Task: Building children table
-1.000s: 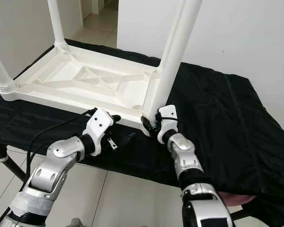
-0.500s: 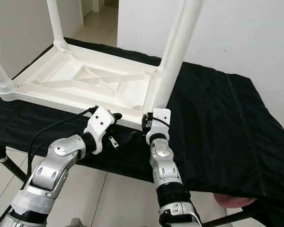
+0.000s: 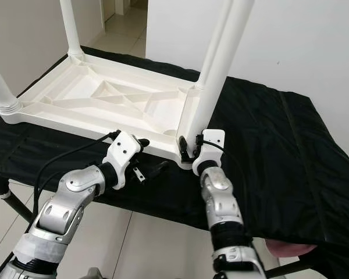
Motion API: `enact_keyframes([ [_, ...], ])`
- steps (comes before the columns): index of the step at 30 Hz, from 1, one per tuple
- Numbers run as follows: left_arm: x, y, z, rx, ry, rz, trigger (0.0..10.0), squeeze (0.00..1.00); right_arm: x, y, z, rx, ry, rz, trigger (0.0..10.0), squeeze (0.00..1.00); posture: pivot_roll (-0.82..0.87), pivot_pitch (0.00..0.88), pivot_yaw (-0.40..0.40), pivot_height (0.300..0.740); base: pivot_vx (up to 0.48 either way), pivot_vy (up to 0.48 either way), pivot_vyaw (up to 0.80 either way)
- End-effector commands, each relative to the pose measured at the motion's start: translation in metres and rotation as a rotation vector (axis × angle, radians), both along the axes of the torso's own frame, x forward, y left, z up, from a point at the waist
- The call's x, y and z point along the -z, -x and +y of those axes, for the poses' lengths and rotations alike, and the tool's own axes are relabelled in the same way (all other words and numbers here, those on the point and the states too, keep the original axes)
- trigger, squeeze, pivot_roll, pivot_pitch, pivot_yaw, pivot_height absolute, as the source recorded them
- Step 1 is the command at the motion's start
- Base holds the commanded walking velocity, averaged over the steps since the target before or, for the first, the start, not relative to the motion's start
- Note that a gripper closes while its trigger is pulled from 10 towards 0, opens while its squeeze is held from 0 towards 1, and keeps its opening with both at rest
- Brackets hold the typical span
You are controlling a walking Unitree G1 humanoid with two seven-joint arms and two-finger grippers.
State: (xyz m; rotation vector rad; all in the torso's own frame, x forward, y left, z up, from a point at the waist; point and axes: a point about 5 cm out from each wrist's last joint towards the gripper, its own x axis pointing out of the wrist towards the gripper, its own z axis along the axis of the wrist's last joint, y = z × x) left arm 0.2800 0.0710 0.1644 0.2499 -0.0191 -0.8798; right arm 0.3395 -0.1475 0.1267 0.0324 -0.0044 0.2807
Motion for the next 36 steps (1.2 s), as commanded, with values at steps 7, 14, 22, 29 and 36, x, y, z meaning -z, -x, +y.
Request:
enact_keyframes([
  [7,-0.001,-0.004,0.000,-0.053,-0.004,-0.019,10.0,0.00,0.000,-0.011,0.000,-0.218,0.089,-0.024,10.0,0.00,0.03,0.000,-0.113,0.740,0.000,0.000,0.00],
  [14,-0.003,-0.006,-0.001,-0.056,-0.005,-0.030,10.0,0.00,0.002,-0.018,0.020,-0.382,0.106,0.012,10.0,0.00,0.05,0.000,-0.114,0.740,0.000,0.000,0.00],
  [22,-0.005,-0.007,-0.001,-0.059,-0.006,-0.041,10.0,0.00,0.011,-0.020,0.022,-0.447,0.149,0.063,0.0,0.00,0.07,0.000,-0.122,0.740,0.000,0.000,0.00],
  [29,-0.004,-0.006,-0.002,-0.058,-0.007,-0.043,10.0,0.00,0.016,-0.019,0.015,-0.452,0.162,0.079,0.0,0.00,0.07,0.000,-0.121,0.740,0.000,0.000,0.00],
  [36,0.000,-0.005,-0.005,-0.041,-0.012,-0.031,10.0,0.00,0.015,-0.022,0.004,-0.323,0.141,0.067,10.0,0.00,0.05,0.000,-0.116,0.740,0.000,0.000,0.00],
])
